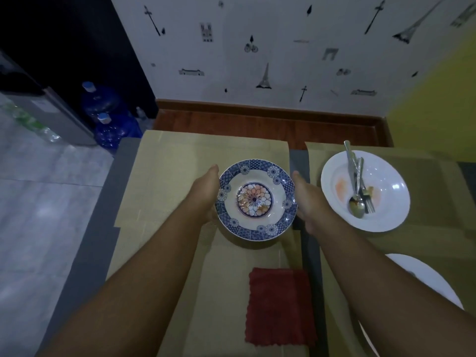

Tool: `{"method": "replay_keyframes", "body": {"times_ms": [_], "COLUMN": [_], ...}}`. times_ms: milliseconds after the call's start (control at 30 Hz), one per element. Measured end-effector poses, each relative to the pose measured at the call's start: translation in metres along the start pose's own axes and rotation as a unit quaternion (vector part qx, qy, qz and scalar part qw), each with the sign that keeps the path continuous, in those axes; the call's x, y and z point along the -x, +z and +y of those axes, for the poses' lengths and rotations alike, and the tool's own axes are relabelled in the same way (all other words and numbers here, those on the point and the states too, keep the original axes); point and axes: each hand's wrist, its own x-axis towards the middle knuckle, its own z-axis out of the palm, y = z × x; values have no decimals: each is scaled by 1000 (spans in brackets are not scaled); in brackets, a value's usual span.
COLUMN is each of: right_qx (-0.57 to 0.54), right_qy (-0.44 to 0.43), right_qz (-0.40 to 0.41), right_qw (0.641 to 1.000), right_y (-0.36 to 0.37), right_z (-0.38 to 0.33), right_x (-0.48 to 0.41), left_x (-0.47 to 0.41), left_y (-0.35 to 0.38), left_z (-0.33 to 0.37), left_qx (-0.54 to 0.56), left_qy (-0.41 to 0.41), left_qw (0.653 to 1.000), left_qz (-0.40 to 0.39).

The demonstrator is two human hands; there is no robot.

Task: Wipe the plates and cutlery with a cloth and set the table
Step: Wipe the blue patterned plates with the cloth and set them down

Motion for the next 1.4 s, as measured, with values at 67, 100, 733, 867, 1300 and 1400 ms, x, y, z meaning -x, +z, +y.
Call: {"method": "replay_keyframes", "body": {"times_ms": [67,100,733,867,1300,1400], "right_qx": [-13,-15,-110,-134,274,447], "right_qy": [-10,-17,7,-2,-269,-310], "right_qz": [-6,-12,-197,-227,-35,-25], "right_qw": [1000,1000,974,965,922,838], "right_y": [-1,-3,-57,-63,-28,-5], "right_z": [-2,-3,30,45,156,192], "right_x": [5,8,90,94,134,132], "left_x": [6,8,108,128,135,132], "left_y": [-1,-2,-47,-44,-100,-113], "left_z": [1,1,-102,-126,-164,-176], "left_qx": [-11,-18,55,68,44,61], "left_qy": [7,11,-20,7,71,66], "left_qw": [1000,1000,996,997,994,993], "left_qz": [11,15,-68,-35,69,75]}}
